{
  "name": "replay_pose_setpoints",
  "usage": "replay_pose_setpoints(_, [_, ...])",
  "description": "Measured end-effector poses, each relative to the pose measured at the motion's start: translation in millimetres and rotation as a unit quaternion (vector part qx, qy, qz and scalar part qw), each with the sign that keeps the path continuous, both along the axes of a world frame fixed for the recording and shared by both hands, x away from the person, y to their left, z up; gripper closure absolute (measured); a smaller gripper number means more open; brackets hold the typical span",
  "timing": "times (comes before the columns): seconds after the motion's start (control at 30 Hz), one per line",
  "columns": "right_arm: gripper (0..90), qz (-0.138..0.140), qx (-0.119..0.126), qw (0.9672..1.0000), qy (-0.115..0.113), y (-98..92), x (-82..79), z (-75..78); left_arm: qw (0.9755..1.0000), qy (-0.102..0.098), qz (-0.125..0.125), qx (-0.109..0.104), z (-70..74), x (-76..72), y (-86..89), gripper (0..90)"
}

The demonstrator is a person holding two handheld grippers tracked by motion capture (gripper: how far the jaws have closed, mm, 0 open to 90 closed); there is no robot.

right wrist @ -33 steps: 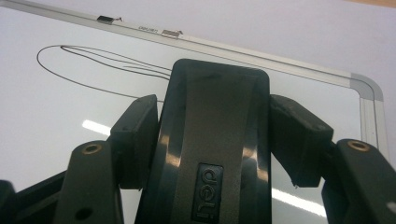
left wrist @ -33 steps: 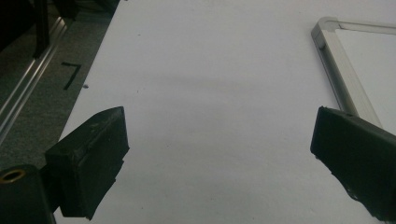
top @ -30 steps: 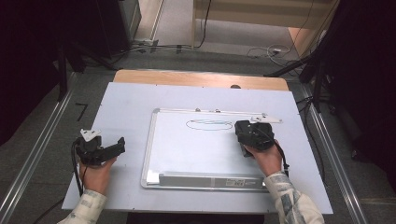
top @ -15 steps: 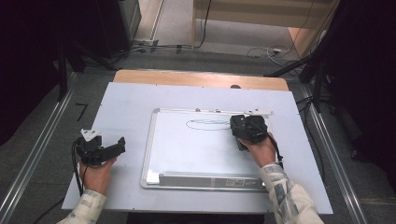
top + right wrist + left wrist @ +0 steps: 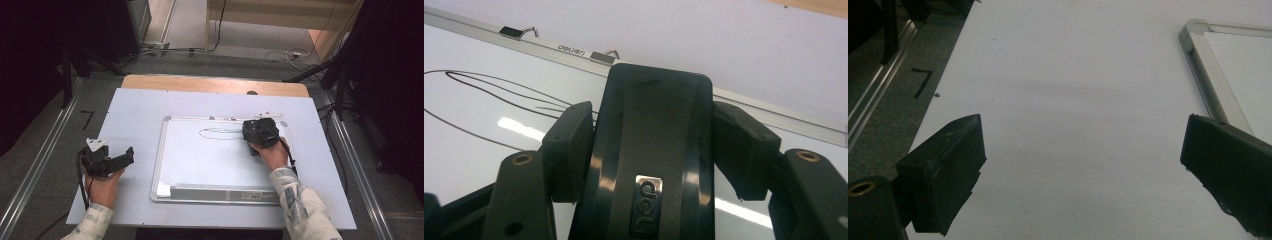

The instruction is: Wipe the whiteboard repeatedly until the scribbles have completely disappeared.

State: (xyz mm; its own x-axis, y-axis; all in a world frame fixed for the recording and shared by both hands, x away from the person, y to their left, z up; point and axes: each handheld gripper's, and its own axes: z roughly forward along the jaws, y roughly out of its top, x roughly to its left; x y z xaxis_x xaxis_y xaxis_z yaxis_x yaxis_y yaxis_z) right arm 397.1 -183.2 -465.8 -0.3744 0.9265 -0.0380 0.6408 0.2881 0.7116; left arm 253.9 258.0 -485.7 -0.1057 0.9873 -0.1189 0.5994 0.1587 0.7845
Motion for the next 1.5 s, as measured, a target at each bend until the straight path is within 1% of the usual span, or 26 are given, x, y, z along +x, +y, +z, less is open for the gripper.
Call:
replay_pose_setpoints(0.17, [34.4, -0.002, -0.001, 1.0, 0.002, 1.7, 3.1, -3.0, 1.0, 0.001, 0.0, 0.001, -0.1, 0.3, -0.4, 4.6])
replay_pose_setpoints(0.43, [34.6, -0.005, 0.0, 0.9999, 0.01, 3.0, 7.8, -10.5, 1.0, 0.002, 0.001, 0.001, -0.2, 0.2, -0.2, 4.7])
replay_pose_setpoints(0.53, [34.7, -0.005, -0.001, 0.9999, 0.014, 2.7, 9.0, -12.6, 1.0, 0.001, 0.001, 0.0, -0.3, 0.2, -0.2, 4.7])
replay_pose_setpoints(0.57, [34.9, -0.007, -0.002, 0.9998, 0.021, 2.3, 9.9, -14.9, 1.0, 0.002, 0.001, 0.001, -0.3, 0.2, -0.1, 4.6])
replay_pose_setpoints(0.6, [34.8, -0.006, -0.002, 0.9997, 0.023, 2.3, 10.3, -16.5, 1.0, 0.002, 0.001, 0.001, -0.3, 0.1, -0.1, 4.6])
replay_pose_setpoints(0.8, [35.2, -0.007, 0.001, 0.9997, 0.025, 1.9, 10.6, -16.5, 1.0, 0.002, 0.002, 0.0, -0.3, 0.1, 0.0, 4.7])
replay_pose_setpoints(0.87, [35.7, -0.008, 0.008, 0.9994, 0.032, 1.1, 10.9, -16.3, 1.0, 0.001, 0.001, 0.001, -0.3, 0.1, -0.1, 4.6])
replay_pose_setpoints(1.0, [35.8, -0.011, 0.012, 0.9992, 0.035, 0.9, 10.9, -16.3, 1.0, 0.0, 0.001, 0.0, -0.2, -0.3, 0.0, 4.7])
replay_pose_setpoints(1.03, [35.8, -0.015, 0.019, 0.9989, 0.041, 0.1, 11.3, -16.1, 1.0, 0.0, 0.002, 0.0, -0.3, -0.5, 0.2, 4.6])
replay_pose_setpoints(1.1, [35.9, -0.017, 0.022, 0.9987, 0.043, -0.3, 11.3, -15.9, 1.0, 0.001, 0.002, 0.0, -0.2, -0.5, 0.3, 4.7])
replay_pose_setpoints(1.33, [35.6, -0.02, 0.022, 0.9986, 0.044, -0.6, 11.7, -15.3, 1.0, 0.001, 0.001, 0.0, -0.4, -0.5, 0.2, 4.6])
replay_pose_setpoints(1.5, [35.5, -0.021, 0.028, 0.9984, 0.044, -1.5, 12.5, -14.8, 1.0, 0.002, 0.001, 0.001, -0.6, -0.2, -0.2, 4.6])
